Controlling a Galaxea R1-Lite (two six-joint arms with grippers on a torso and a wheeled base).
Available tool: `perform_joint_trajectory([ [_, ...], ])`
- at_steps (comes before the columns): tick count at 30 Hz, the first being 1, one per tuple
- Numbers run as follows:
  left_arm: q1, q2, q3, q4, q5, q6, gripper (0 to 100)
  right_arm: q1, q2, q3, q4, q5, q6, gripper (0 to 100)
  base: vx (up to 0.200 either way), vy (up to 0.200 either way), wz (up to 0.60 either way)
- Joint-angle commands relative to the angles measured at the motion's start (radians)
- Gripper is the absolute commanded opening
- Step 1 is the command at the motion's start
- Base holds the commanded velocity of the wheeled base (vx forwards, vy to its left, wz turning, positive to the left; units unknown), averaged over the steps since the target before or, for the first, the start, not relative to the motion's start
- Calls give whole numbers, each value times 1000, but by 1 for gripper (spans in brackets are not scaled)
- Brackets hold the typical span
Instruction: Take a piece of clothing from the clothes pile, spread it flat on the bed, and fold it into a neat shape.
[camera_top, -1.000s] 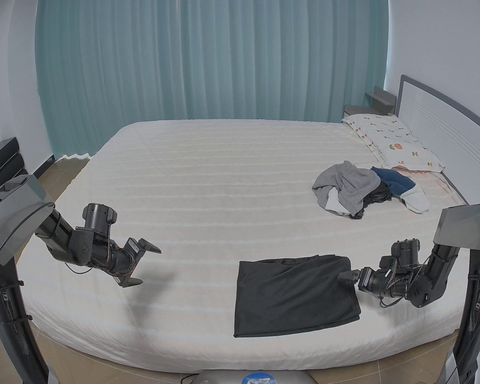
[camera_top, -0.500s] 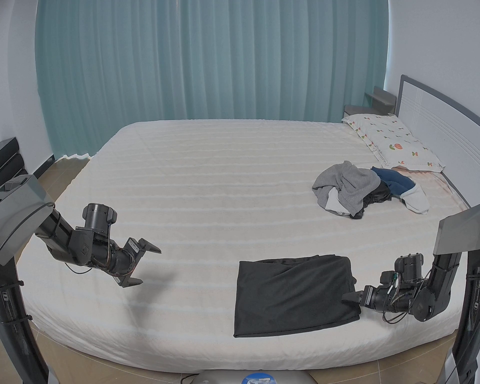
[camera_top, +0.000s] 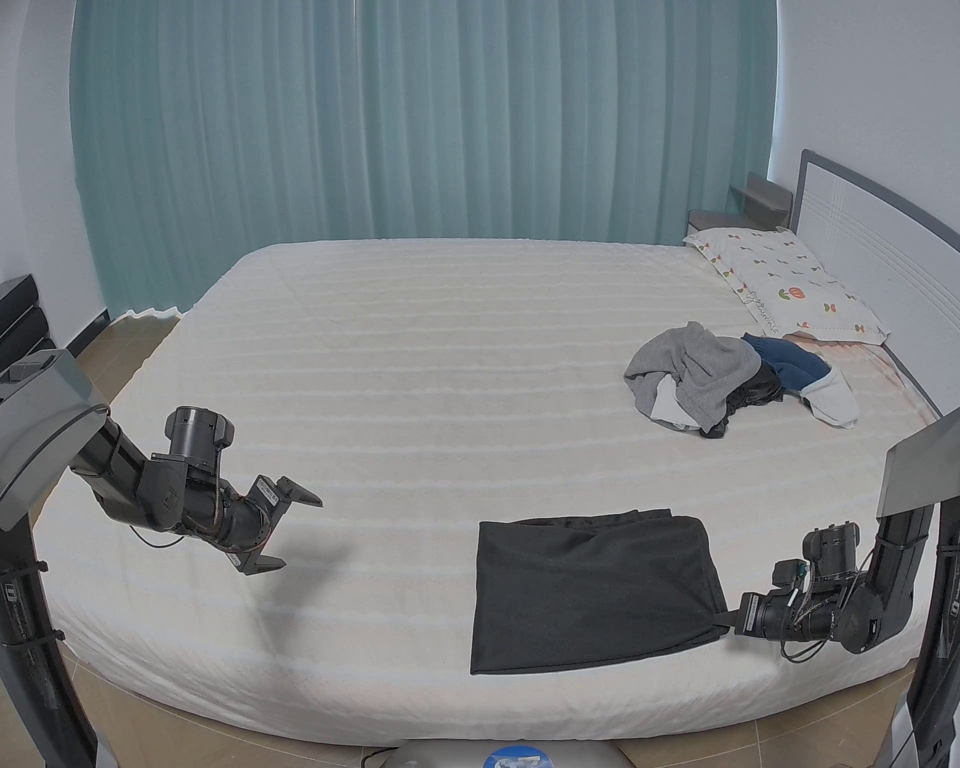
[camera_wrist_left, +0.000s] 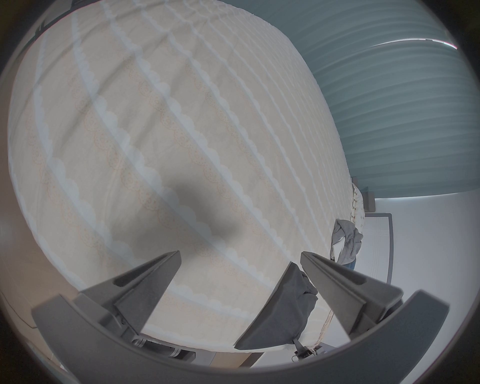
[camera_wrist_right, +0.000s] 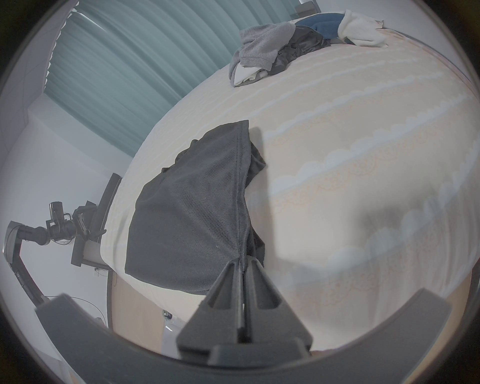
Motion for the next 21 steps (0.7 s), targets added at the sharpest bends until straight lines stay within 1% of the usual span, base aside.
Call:
perform_joint_trajectory([
  [1,0,0,0,1,0,1,100,-6,3,17,-25,0,-1,0,0,0,0],
  [5,0,2,0,-1,0,-1,100,2,15,24,-41,-1,-2,0,0,0,0],
  [6,0,0,0,-1,0,-1,100,3,15,24,-41,0,-2,100,0,0,0],
  [11,0,0,0,1,0,1,100,-3,-5,21,-45,6,13,100,0,0,0],
  [12,0,0,0,-1,-2,-1,100,-9,-40,9,-51,11,33,100,0,0,0],
  [14,0,0,-2,-1,-2,-1,100,-6,-66,-22,-51,11,105,100,0,0,0],
  [15,0,0,-2,-1,-2,-1,100,-6,-66,-22,-51,11,105,100,0,0,0],
  [16,0,0,-2,1,-2,-1,100,2,-65,-68,-41,-3,162,100,0,0,0],
  [18,0,0,0,1,-2,-2,100,8,-43,-120,-31,-14,191,100,0,0,0],
  [21,1,-1,0,1,-2,-2,100,10,-12,-152,-31,-40,197,100,0,0,0],
])
